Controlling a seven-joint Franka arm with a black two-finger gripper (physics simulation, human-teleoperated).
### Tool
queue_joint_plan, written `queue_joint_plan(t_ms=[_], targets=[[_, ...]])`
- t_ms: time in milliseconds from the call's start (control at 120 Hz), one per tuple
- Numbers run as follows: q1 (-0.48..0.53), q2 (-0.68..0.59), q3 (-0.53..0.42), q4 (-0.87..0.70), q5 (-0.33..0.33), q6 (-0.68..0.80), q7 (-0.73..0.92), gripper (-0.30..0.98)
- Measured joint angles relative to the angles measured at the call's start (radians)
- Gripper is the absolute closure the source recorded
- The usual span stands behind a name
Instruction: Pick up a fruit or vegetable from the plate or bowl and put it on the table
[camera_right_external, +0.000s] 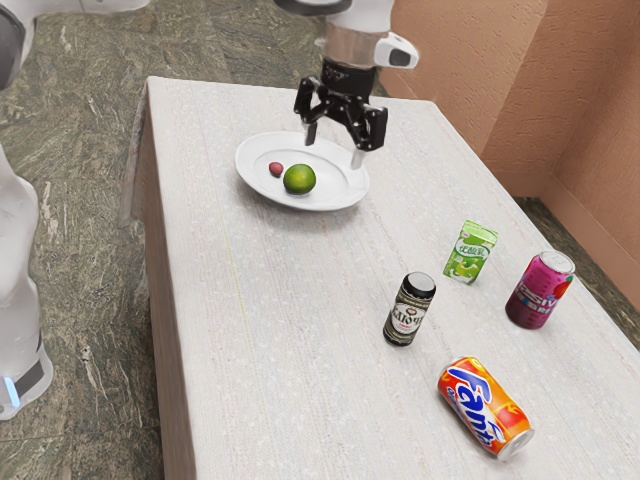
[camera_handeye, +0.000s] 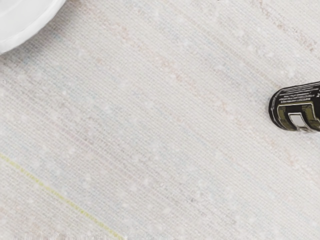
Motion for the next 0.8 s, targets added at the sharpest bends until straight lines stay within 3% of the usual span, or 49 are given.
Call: queue_joint_plan(t_ms=[192,367,500,617,800], targets=[[-0.001,0.002,-0.036,-0.007,-0.008,-0.024,-0.459,0.0],[-0.009,-0.014,-0.092,-0.022,0.006,-0.049,-0.756,0.0],[0.065,0.068,-0.091,0.032,0.065,-0.059,-0.782,0.0],[0.154,0.136,-0.062,0.064,0.1,-0.04,-0.71,0.0],[0.295,0.059,-0.057,-0.127,0.148,0.086,-0.59,0.0]])
